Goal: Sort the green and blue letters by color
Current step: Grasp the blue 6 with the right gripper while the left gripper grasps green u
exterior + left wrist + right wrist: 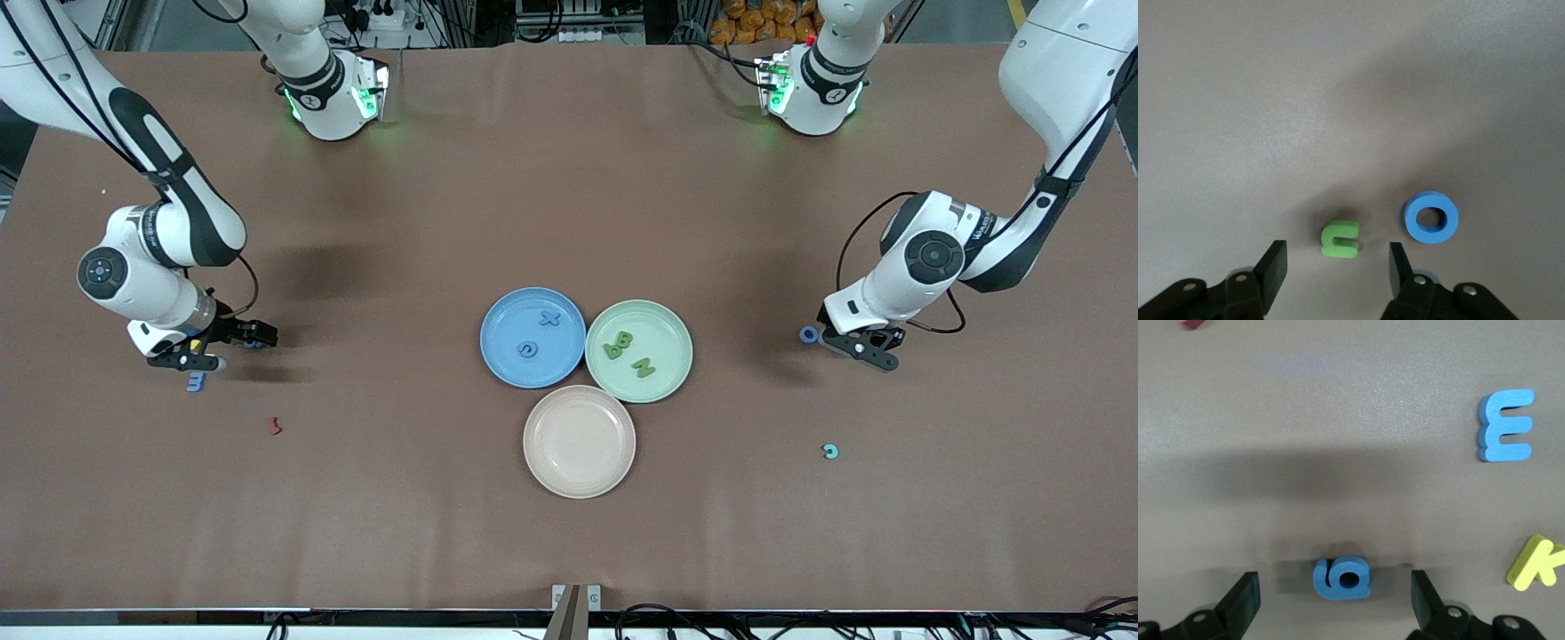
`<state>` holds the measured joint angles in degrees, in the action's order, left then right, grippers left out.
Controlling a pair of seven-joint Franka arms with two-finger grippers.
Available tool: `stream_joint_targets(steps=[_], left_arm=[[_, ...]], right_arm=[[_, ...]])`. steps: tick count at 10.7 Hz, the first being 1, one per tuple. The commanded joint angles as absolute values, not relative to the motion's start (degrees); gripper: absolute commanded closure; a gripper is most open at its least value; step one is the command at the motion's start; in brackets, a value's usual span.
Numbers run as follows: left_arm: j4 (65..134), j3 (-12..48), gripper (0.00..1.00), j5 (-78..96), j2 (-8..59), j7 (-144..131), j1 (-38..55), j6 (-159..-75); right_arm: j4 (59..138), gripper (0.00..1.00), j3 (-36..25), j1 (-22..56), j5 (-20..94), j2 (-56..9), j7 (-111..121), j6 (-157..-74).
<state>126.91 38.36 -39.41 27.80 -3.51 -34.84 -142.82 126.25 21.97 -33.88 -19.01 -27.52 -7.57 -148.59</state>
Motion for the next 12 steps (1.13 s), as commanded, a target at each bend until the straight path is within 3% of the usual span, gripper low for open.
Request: stream_joint_targets(steps=[1, 2, 3, 7, 9, 10, 11, 12], left_arm=[[127.97, 39.02, 0.3, -41.13, 28.29, -2.81, -37.7, -145.18], [127.88, 39.02, 0.3, -41.13, 29.26, -2.2, -38.05, -146.15], [127.88, 38.94, 0.3, -41.13, 29.79, -2.11, -38.58, -146.6], [127.18, 38.94, 0.42, -41.13, 31.55, -2.11, -38.58, -146.69], [127.0, 38.85, 0.63, -41.13, 31.64, -2.2, -38.58, -146.69], [127.0, 38.85, 0.88, -41.13, 31.64, -2.11, -38.58, -146.69], [126.91, 38.85, 1.0, -41.22, 31.64, -2.2, -38.58, -146.69], [126.57, 38.85, 1.0, -41.22, 31.55, -2.11, -38.58, -146.69]], right_arm=[[125.42, 0.44, 22.15, -34.1, -21.87, -28.21, -9.23, -148.18], [125.42, 0.81, 22.15, -34.28, -22.93, -28.3, -9.32, -148.27], [125.42, 1.0, 22.15, -34.36, -23.2, -28.47, -9.23, -148.27], [125.42, 1.0, 22.15, -34.8, -24.17, -28.83, -8.7, -148.36], [124.29, 1.0, 22.24, -34.02, -24.08, -28.83, -9.05, -148.19], [123.15, 1.0, 22.41, -32.53, -24.0, -28.92, -9.4, -148.18], [121.57, 1.0, 22.41, -30.43, -23.56, -29.26, -9.32, -148.01], [120.33, 1.0, 22.41, -29.02, -23.29, -29.96, -9.66, -147.66]])
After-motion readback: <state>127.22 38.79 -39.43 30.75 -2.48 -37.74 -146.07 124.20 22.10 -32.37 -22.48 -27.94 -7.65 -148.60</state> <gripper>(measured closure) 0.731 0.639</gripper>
